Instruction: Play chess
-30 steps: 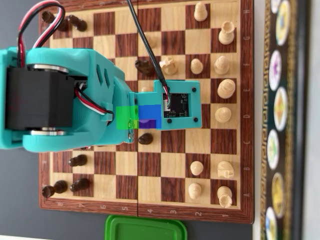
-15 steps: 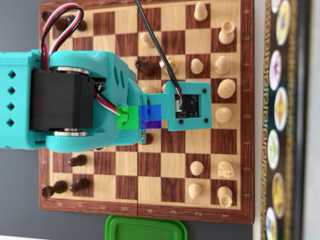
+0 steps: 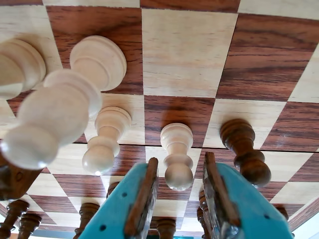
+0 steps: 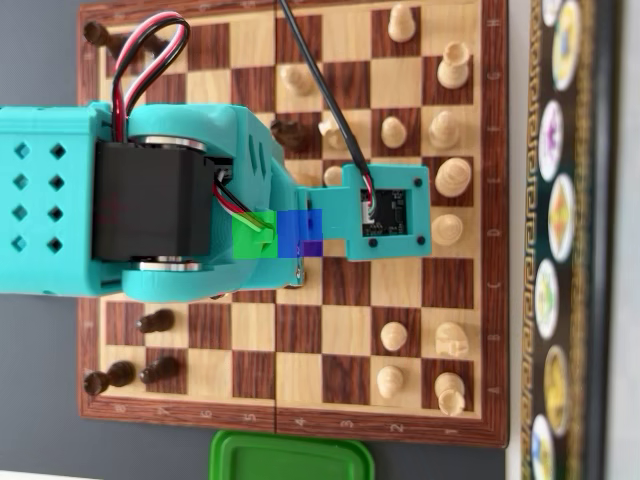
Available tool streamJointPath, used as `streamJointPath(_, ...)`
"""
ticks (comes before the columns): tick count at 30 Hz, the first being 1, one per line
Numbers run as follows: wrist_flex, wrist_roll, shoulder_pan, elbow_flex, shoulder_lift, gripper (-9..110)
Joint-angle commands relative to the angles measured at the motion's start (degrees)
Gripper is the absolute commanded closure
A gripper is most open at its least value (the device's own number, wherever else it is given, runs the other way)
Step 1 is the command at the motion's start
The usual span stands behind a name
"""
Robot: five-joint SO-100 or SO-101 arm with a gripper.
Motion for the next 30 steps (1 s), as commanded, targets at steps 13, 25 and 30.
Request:
streamJointPath(13,0.00,-1.76,1.49,-2.46,0.18,88)
streamJointPath(25,0.26,-1.67,1.05,-2.55,0.26,95)
streamJointPath(30,0.26,-1.67,0.88,-2.55,0.35,95)
